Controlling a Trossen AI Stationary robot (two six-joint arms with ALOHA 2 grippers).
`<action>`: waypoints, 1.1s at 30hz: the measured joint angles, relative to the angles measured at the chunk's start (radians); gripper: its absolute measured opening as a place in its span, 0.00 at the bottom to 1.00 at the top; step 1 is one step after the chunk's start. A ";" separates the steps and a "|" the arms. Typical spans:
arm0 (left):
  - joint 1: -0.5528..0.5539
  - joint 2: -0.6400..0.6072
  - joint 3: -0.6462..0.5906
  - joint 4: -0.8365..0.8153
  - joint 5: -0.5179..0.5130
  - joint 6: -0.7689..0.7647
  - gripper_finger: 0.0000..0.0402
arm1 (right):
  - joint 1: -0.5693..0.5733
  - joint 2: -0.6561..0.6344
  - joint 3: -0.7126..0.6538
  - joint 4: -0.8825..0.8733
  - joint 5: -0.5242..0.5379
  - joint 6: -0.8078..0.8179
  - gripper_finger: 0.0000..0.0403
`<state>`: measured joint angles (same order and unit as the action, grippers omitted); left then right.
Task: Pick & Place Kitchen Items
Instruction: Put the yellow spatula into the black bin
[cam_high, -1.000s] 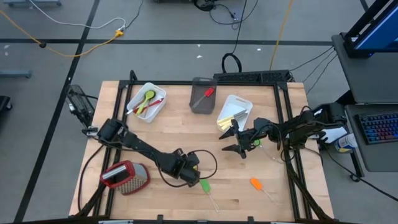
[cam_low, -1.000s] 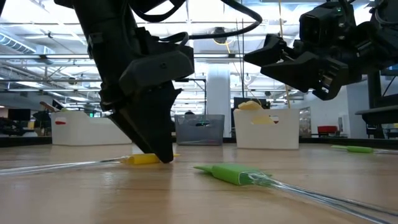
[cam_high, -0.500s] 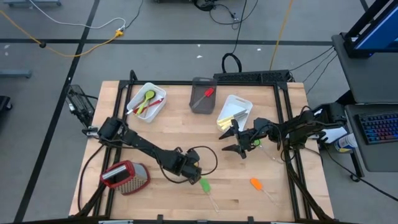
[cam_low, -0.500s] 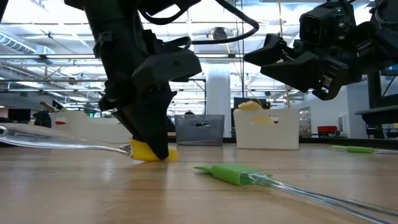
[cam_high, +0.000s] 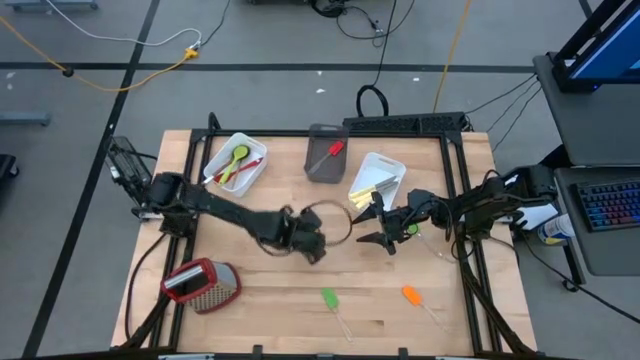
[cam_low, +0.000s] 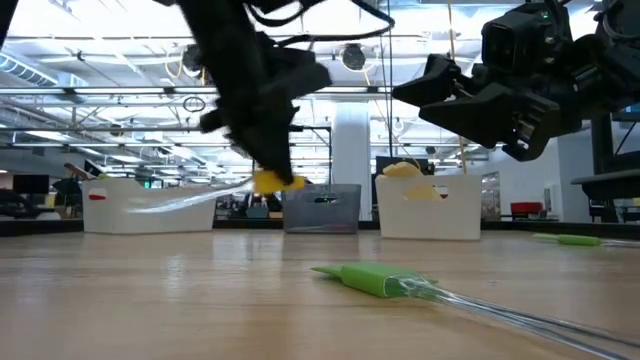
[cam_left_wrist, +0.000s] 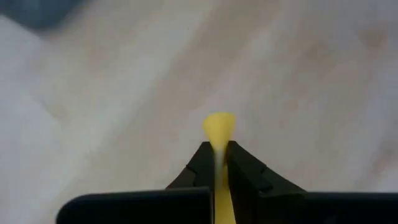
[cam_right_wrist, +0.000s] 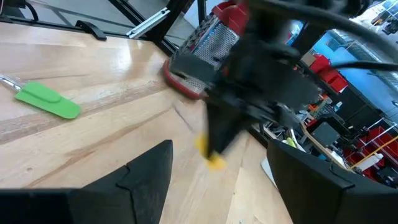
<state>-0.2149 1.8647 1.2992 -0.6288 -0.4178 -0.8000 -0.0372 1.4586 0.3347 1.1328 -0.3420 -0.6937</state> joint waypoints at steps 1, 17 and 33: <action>0.023 -0.013 0.000 0.014 -0.012 0.032 0.03 | 0.000 0.000 0.000 0.000 0.000 0.000 0.63; 0.442 -0.098 0.004 0.488 0.140 0.628 0.02 | 0.000 0.000 0.000 -0.079 0.001 0.071 0.63; 0.704 -0.099 0.004 0.792 0.298 0.798 0.03 | 0.000 0.000 0.000 -0.230 0.079 0.223 0.63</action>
<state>0.4895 1.7660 1.3033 0.1636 -0.1197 -0.0021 -0.0376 1.4584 0.3351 0.9030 -0.2626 -0.4709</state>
